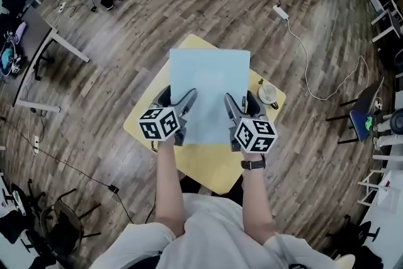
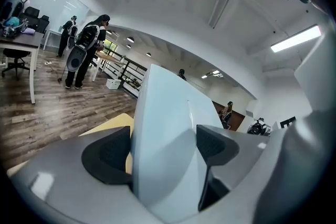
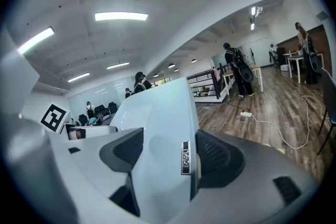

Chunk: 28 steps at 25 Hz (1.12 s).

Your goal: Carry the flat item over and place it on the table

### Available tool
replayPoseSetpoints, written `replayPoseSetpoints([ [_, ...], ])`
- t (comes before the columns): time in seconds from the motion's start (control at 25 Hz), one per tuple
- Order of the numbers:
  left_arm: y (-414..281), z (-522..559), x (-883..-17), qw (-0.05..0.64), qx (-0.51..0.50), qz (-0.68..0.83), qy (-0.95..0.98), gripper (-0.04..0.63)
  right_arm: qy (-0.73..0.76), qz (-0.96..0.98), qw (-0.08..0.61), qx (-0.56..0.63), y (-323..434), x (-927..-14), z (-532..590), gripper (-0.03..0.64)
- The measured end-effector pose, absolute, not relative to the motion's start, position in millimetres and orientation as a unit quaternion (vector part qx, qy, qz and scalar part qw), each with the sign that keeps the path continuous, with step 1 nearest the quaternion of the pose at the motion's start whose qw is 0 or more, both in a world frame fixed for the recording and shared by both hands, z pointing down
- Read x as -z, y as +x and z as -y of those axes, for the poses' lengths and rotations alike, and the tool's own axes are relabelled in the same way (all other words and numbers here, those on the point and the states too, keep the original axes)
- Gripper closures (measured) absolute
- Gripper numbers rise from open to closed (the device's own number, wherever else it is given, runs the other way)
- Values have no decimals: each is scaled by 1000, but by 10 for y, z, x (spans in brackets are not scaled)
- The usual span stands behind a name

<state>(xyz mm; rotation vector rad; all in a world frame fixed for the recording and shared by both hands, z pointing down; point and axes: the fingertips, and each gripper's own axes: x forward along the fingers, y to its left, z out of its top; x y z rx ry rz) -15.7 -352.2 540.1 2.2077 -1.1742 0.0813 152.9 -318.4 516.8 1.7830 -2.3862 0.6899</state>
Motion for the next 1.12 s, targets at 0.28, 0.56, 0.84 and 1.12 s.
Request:
replayPoseSetpoints([
  [0.28, -158, 3687, -5893, 355, -49, 459, 813, 215, 564, 778, 75, -266, 1539, -5659, 3434, 331],
  [0.56, -118, 3849, -6366, 390, -62, 470, 789, 215, 547, 776, 108, -295, 1587, -6106, 3668, 331],
  [0.84, -175, 3895, -6835, 427, -88, 481, 760, 215, 527, 769, 138, -334, 1534, -6599, 3773, 331],
  [1.12, -271, 3924, -7265, 465, -125, 484, 731, 215, 516, 759, 148, -369, 1447, -7010, 3826, 331],
])
